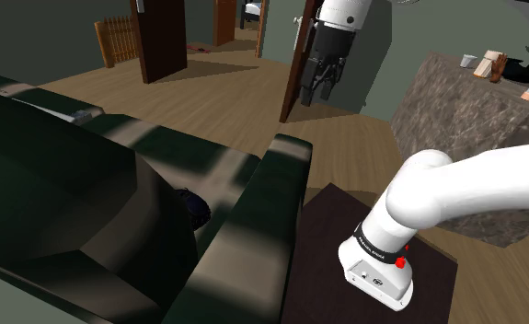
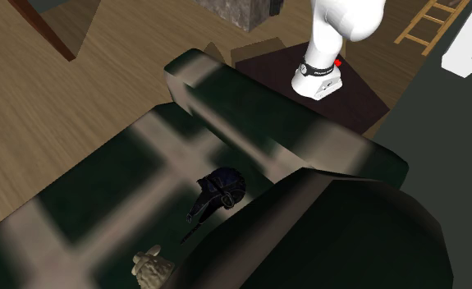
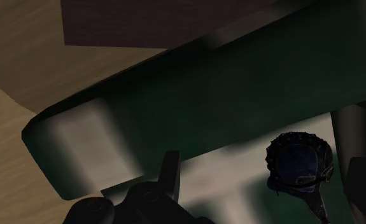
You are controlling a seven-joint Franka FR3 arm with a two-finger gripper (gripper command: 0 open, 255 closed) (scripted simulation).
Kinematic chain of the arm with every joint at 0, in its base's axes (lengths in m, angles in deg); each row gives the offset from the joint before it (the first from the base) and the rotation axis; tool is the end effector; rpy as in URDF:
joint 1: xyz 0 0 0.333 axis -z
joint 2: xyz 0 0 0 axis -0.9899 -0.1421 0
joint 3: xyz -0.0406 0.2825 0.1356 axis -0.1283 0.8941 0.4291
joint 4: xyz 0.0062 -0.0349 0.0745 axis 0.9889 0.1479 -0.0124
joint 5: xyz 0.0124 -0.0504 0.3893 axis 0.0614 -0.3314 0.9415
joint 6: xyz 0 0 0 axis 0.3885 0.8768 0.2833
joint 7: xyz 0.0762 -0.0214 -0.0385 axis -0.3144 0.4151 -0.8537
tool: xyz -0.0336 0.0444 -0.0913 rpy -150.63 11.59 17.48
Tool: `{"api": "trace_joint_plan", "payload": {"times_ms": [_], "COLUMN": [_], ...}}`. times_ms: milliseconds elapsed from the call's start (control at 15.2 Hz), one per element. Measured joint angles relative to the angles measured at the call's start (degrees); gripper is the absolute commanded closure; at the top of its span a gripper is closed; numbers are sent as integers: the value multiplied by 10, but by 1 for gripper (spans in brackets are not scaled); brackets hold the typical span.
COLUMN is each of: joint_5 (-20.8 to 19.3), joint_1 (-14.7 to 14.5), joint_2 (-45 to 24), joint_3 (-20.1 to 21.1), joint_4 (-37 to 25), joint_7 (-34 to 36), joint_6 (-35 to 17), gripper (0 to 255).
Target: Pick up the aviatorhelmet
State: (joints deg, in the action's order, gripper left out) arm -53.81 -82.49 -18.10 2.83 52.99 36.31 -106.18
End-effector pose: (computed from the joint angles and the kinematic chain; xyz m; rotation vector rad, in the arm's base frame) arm 0.2980 0.0379 0.5791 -3.0917 -0.0302 0.0242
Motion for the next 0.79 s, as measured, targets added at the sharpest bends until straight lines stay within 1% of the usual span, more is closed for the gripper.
{"api": "trace_joint_plan", "payload": {"times_ms": [66,198,396,528,792], "joint_5": [0,5,12,17,24], "joint_1": [0,-4,-12,-17,-27], "joint_2": [0,-15,-47,-87,-145], "joint_3": [0,8,22,33,54], "joint_4": [0,5,27,28,38], "joint_7": [0,2,0,0,0], "joint_6": [0,-22,-79,-123,-197], "gripper": [0,0,0,0,0]}}
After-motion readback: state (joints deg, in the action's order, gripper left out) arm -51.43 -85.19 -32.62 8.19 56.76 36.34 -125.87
